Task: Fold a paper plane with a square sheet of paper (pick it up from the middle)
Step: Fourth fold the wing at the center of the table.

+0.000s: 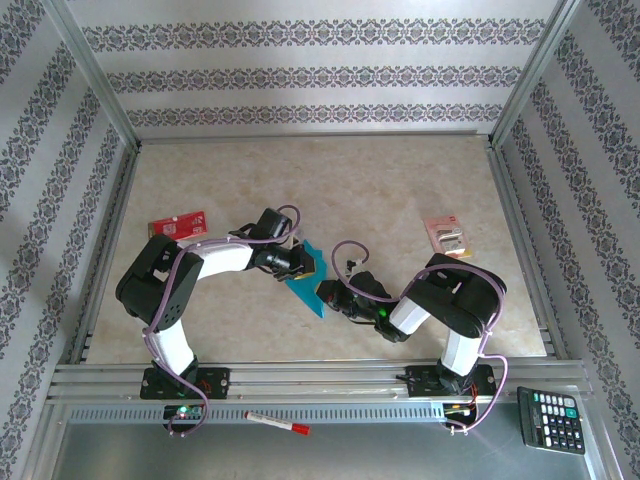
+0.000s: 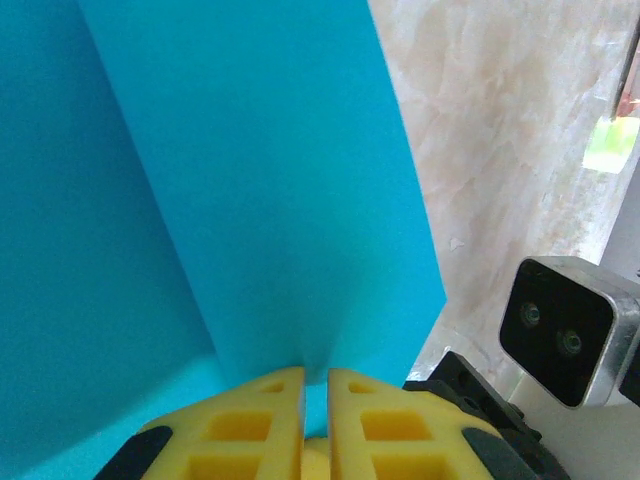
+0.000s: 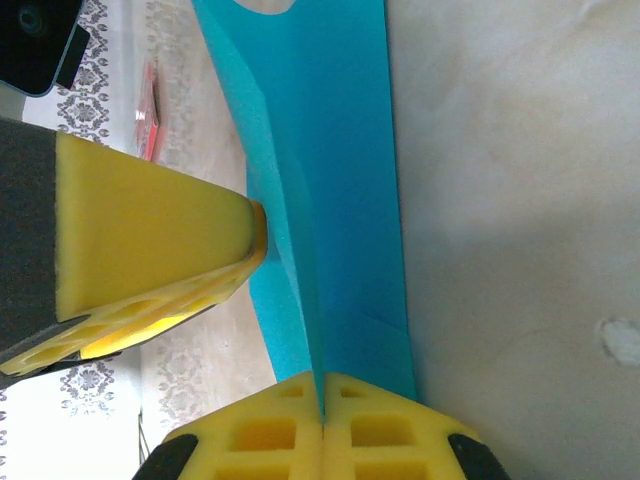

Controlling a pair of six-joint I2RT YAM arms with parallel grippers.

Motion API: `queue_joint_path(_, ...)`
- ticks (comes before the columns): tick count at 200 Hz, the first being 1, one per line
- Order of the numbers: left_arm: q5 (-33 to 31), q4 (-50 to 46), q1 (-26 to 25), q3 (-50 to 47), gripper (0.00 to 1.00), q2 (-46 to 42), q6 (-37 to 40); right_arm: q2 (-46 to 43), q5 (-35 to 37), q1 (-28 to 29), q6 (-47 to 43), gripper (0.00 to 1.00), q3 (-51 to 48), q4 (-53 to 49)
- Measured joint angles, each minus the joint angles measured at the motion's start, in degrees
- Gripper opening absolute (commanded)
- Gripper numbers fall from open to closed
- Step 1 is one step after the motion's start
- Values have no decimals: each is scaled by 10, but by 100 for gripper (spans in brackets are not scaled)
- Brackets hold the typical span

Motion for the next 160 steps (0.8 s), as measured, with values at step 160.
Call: queue_joint_path(160, -6, 3, 2, 6, 13, 30, 0, 0, 0, 0, 0, 0, 1, -3)
